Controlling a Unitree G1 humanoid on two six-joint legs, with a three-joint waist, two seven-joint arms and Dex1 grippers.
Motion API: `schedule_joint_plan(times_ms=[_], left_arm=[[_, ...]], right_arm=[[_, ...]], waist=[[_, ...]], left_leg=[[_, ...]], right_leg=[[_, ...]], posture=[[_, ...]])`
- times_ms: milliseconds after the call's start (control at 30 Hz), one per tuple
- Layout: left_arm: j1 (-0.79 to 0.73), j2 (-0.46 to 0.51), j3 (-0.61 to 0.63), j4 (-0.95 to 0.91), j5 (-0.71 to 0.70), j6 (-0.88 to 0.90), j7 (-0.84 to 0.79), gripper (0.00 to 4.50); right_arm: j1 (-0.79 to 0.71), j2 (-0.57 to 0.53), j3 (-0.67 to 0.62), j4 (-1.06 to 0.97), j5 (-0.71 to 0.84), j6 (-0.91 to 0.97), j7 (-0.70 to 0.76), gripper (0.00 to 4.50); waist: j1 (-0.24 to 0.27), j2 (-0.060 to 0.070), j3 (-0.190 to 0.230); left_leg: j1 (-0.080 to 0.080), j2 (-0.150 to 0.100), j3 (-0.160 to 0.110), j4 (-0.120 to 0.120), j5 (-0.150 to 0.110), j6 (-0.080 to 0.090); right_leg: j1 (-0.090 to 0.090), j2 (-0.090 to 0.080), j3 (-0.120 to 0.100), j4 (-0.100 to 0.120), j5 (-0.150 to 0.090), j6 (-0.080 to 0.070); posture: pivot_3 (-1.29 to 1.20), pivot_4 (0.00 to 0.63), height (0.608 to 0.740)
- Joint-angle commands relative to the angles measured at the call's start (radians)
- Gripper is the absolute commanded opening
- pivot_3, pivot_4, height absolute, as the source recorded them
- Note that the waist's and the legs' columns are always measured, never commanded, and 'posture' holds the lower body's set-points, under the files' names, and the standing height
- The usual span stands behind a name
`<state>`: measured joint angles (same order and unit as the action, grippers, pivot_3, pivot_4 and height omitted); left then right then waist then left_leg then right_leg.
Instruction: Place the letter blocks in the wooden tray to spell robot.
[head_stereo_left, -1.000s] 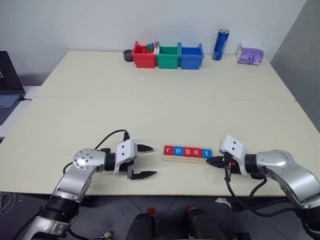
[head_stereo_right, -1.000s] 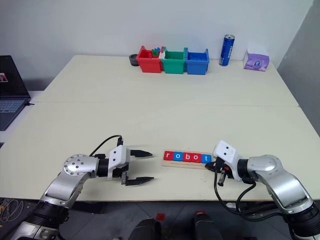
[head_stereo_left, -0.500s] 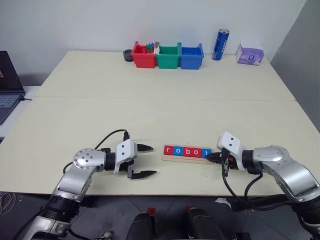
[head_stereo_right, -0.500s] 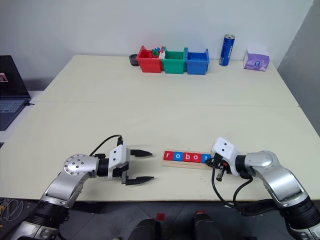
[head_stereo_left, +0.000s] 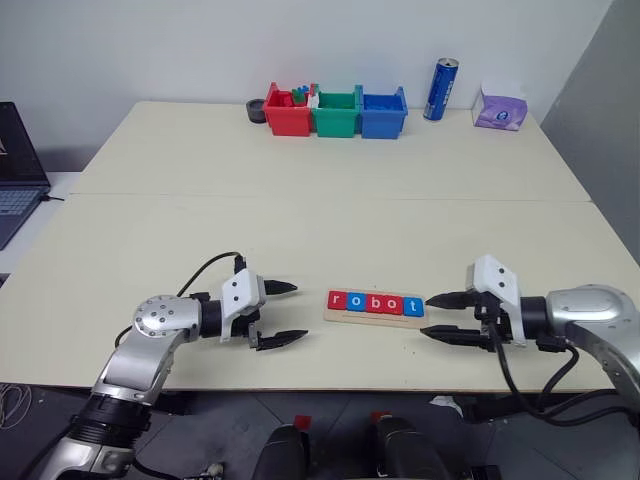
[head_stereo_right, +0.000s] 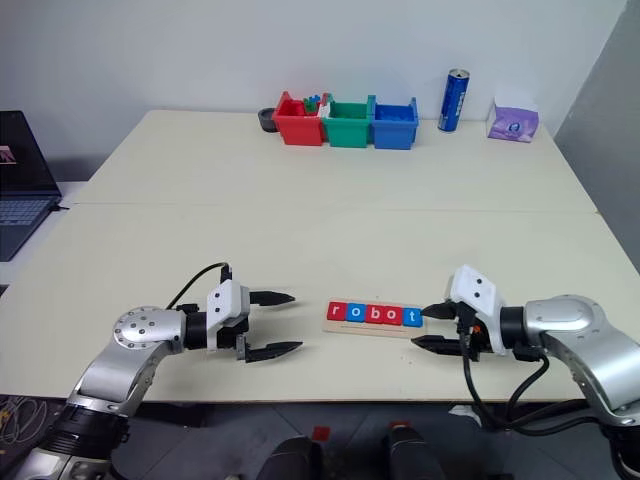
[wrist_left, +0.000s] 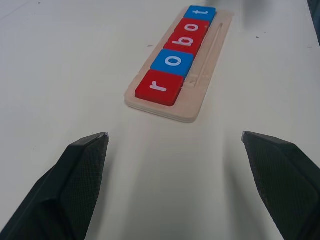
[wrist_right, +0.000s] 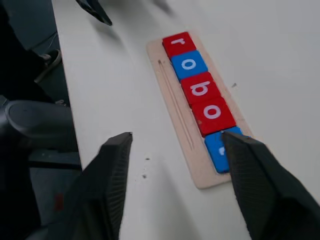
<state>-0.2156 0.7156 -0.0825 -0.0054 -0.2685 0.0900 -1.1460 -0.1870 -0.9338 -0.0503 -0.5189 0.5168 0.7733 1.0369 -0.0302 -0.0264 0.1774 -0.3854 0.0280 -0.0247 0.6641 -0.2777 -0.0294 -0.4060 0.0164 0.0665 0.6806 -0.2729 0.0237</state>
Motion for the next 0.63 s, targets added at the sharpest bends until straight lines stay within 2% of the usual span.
schedule_joint_plan(times_ms=[33,67,400,633], left_arm=[[-0.029,0.014,0.025,-0.023,-0.007,-0.006,-0.002,4.5],[-0.031,0.015,0.025,-0.022,-0.005,-0.011,-0.002,4.5],[-0.042,0.002,0.009,-0.036,0.012,-0.016,0.018,4.5],[-0.064,-0.004,-0.009,-0.034,0.002,-0.021,-0.012,4.5]], right_arm=[[-0.01,-0.02,-0.052,-0.015,0.038,-0.028,0.029,4.25],[-0.011,-0.018,-0.054,-0.009,0.035,-0.042,0.026,4.47],[0.019,-0.066,0.011,0.038,-0.105,-0.192,0.029,4.47],[0.028,-0.071,0.02,0.06,-0.144,-0.242,0.035,4.47]], waist=[[0.0,0.0,0.0],[0.0,0.0,0.0],[0.0,0.0,0.0],[0.0,0.0,0.0]], left_leg=[[0.0,0.0,0.0,0.0,0.0,0.0],[0.0,0.0,0.0,0.0,0.0,0.0],[0.0,0.0,0.001,0.0,0.0,0.0],[0.0,0.0,0.001,0.0,0.0,0.0]], right_leg=[[0.0,0.0,0.0,0.0,0.0,0.0],[0.0,0.0,0.0,0.0,0.0,0.0],[0.0,0.0,0.0,0.0,0.0,0.0],[0.0,0.0,0.0,0.0,0.0,0.0]], posture=[[0.0,0.15,0.74],[0.0,0.15,0.74],[0.0,0.15,0.74],[0.0,0.15,0.74]])
